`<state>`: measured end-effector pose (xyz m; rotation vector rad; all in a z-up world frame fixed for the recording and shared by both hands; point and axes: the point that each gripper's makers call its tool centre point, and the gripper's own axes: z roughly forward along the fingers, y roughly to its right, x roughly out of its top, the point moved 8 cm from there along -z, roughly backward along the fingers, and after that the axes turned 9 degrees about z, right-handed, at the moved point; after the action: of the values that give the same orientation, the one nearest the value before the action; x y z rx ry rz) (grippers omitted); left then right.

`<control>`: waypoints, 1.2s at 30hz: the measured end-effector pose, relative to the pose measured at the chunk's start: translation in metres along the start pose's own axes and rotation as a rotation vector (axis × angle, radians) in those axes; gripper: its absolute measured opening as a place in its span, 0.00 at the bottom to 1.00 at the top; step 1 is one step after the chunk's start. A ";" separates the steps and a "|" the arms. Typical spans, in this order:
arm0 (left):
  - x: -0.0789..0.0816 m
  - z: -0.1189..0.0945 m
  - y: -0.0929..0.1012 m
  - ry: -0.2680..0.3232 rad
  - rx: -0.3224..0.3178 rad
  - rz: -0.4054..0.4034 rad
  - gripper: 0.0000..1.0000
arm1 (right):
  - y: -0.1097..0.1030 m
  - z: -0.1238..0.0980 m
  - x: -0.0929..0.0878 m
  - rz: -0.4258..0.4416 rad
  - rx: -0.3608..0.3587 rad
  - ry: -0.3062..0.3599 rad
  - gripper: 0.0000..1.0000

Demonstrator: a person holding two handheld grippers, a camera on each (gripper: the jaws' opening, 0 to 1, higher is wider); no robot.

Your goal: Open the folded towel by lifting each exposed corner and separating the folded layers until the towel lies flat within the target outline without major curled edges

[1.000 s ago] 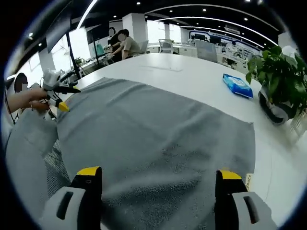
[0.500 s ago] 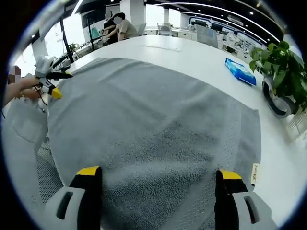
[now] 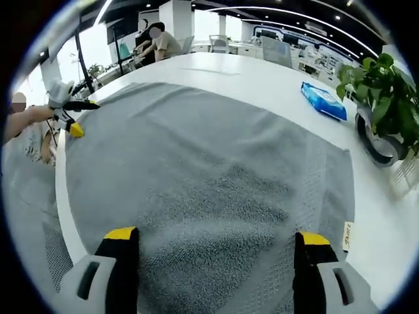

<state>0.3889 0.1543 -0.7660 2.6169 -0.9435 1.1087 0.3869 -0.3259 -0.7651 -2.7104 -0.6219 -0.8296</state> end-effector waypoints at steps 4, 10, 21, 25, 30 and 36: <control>0.007 0.006 -0.004 0.028 0.000 0.003 1.00 | 0.006 0.004 0.007 0.008 -0.005 0.023 1.00; 0.017 0.018 -0.016 0.055 0.010 -0.007 1.00 | 0.015 0.012 0.016 0.019 -0.009 0.082 1.00; 0.023 0.028 -0.023 0.088 0.017 -0.011 1.00 | 0.021 0.017 0.022 0.023 -0.009 0.108 1.00; 0.022 0.028 -0.022 0.097 0.020 -0.014 1.00 | 0.021 0.017 0.022 0.019 -0.003 0.123 1.00; 0.030 0.018 -0.012 0.132 0.028 0.004 1.00 | 0.019 -0.005 0.030 0.040 -0.015 0.219 1.00; 0.056 -0.019 0.012 0.270 0.066 -0.019 1.00 | 0.006 -0.054 0.031 0.081 -0.024 0.344 1.00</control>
<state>0.3997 0.1242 -0.7153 2.4350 -0.8355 1.4647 0.3871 -0.3394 -0.7040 -2.5058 -0.4250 -1.2484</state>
